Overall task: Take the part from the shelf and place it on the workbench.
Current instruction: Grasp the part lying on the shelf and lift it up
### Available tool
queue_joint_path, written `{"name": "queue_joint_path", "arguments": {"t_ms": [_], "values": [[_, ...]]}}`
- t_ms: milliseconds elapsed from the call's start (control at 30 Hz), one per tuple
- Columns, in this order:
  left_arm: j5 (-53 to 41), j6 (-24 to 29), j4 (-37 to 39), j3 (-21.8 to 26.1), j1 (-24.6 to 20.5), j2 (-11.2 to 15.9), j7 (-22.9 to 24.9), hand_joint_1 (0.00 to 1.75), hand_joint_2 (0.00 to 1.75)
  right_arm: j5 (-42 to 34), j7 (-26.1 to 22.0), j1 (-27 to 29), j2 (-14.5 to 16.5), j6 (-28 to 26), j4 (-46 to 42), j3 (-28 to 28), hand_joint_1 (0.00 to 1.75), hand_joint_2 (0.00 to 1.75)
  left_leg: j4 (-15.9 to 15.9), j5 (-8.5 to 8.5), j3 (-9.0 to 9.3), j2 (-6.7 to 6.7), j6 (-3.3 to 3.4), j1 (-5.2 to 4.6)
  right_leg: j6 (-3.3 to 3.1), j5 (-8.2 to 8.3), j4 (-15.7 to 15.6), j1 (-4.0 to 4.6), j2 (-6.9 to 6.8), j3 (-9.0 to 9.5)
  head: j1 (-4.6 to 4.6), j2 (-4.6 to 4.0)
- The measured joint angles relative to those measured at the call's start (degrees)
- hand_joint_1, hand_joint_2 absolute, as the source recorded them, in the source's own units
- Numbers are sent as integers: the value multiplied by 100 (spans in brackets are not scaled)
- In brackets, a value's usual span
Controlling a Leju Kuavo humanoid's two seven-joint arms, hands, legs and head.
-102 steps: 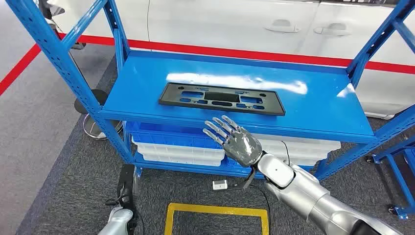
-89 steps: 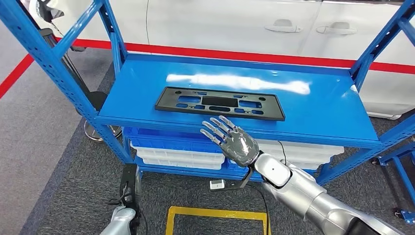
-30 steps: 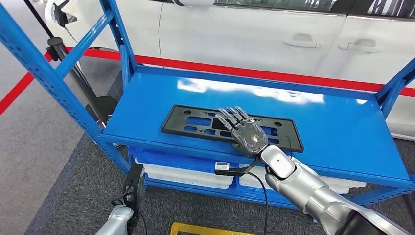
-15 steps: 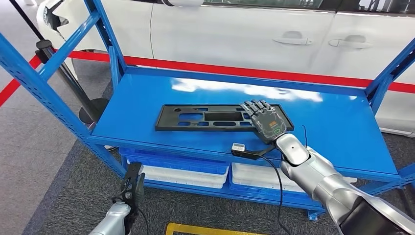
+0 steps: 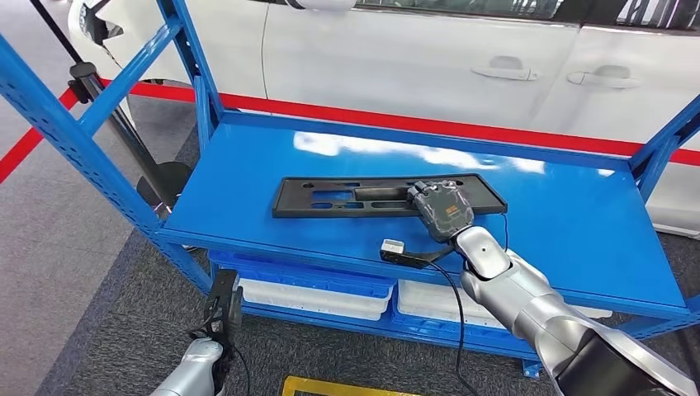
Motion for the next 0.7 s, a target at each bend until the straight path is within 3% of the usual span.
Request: {"name": "queue_joint_path", "arguments": {"t_ms": [67, 167, 233, 300, 333, 367, 400, 467, 533, 633, 700], "values": [[14, 9, 0, 0, -1, -4, -6, 0, 0, -19, -17, -4, 61, 21, 1, 4, 165, 175, -11, -5, -1, 23, -60, -20, -41, -42, -186, 52, -42, 103, 0, 0], [23, 20, 0, 0, -4, -21, -24, 0, 0, -63, -41, 16, 129, 60, -5, 21, 171, 175, 83, -106, -5, 62, -164, -8, -127, -41, -259, 36, -29, 152, -1, 0], [39, 34, 0, 0, -11, -33, -50, 0, 0, -82, -49, 27, 142, 90, -11, 50, 175, 175, 558, -409, -206, 101, -220, -7, -190, -31, -294, 30, -48, 186, -1, 0], [64, 63, 2, 0, 4, -46, -74, 0, 0, -101, -48, 48, 142, 110, -13, 97, 175, 175, 1290, -763, -561, 132, -252, -12, -221, -38, -293, 48, -50, 193, -1, 0], [76, 80, 3, 0, 19, -53, -83, 0, 0, -122, -45, 59, 142, 116, -13, 122, 175, 175, 1542, -838, -688, 138, -262, -11, -224, -41, -291, 55, -47, 196, -1, 0], [90, 98, 4, 0, 33, -60, -91, 0, 0, -162, -49, 64, 142, 121, -14, 144, 175, 175, 1588, -798, -717, 141, -268, -8, -224, -44, -288, 56, -38, 200, -1, 0], [105, 119, 5, 0, 39, -66, -101, 0, 0, -245, -81, 67, 142, 132, -16, 160, 175, 175, 1425, -662, -640, 143, -270, -5, -219, -50, -282, 54, -27, 208, -1, 0], [171, 163, 7, 3, 34, -72, -158, 0, 0, -794, -405, 84, 127, 228, -84, 176, 175, 175, 672, -288, -275, 103, -263, 5, -182, -81, -243, 51, -3, 223, -1, 0], [264, 205, 7, 13, 45, -79, -261, 0, 0, -1785, -983, 129, 26, 428, -313, 181, 175, 175, 149, -99, -23, 53, -196, -1, -126, -123, -193, 67, 30, 232, 0, 0], [350, 217, 7, 47, 103, -88, -367, 0, 0, -2672, -1361, 205, -191, 640, -734, 240, 175, 175, 70, -73, 23, 51, -44, -19, -44, -142, -202, 76, 34, 255, -1, 0], [359, 219, 7, 69, 105, -95, -393, 0, 0, -2768, -1343, 232, -273, 682, -880, 271, 175, 175, 33, -34, 59, 46, 36, 6, 2, -278, -39, 57, 58, 187, 1, 0]]}}
